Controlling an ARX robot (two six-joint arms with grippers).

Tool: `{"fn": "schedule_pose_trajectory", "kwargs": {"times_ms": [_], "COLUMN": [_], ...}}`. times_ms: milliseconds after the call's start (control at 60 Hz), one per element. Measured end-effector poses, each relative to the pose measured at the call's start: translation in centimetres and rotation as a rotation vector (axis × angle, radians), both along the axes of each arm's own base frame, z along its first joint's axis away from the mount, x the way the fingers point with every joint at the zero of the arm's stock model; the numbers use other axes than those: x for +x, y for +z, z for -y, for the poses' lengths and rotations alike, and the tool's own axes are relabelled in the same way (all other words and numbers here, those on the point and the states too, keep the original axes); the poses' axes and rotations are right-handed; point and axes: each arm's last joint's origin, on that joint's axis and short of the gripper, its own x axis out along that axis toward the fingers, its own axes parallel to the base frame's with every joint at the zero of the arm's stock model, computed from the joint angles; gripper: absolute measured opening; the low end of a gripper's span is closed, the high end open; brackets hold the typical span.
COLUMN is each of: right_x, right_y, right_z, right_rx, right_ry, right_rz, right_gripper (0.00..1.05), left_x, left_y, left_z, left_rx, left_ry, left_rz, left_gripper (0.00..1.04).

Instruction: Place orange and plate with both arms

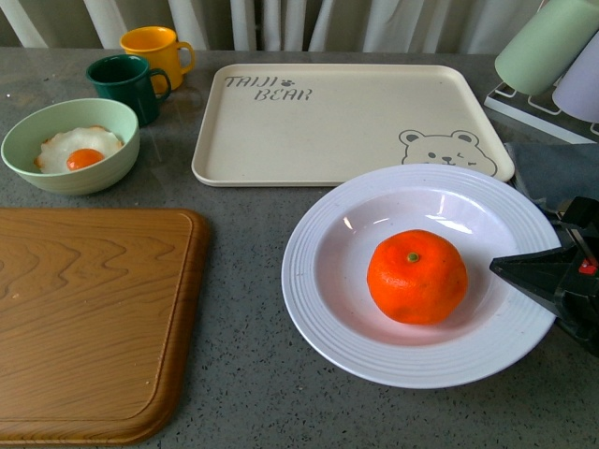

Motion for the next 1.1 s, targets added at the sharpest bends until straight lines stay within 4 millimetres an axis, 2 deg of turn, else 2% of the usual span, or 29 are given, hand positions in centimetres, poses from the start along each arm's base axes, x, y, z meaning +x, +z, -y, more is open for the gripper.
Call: {"fn": "schedule_pose_trajectory", "kwargs": {"times_ms": [333,517,633,850,1100], "right_x": [0.0,1.5,3.5,9.3,14.8], "right_y": [2.1,3.0,3.7,3.8,3.5], "right_z": [1.0,1.5,1.4,-0.6,-2.7], "right_rx": [0.057,0.082,0.113,0.165,0.18], "right_ry": [0.014,-0.007,-0.023,-0.014,-0.001], "right_rz": [0.085,0.121,0.141,0.162,0.151], "right_gripper": [0.03,0.03,0.03,0.03,0.03], "left_x": [0.0,0.0,0.0,0.0,0.0], "left_y": [0.0,0.0,0.0,0.0,0.0], "left_z": [0.0,0.0,0.0,0.0,0.0], "left_rx": [0.0,0.0,0.0,0.0,0.0], "left_ry": [0.0,0.0,0.0,0.0,0.0], "left_rz": [0.0,0.0,0.0,0.0,0.0], "left_gripper": [0.96,0.96,0.96,0.96,0.96]}}
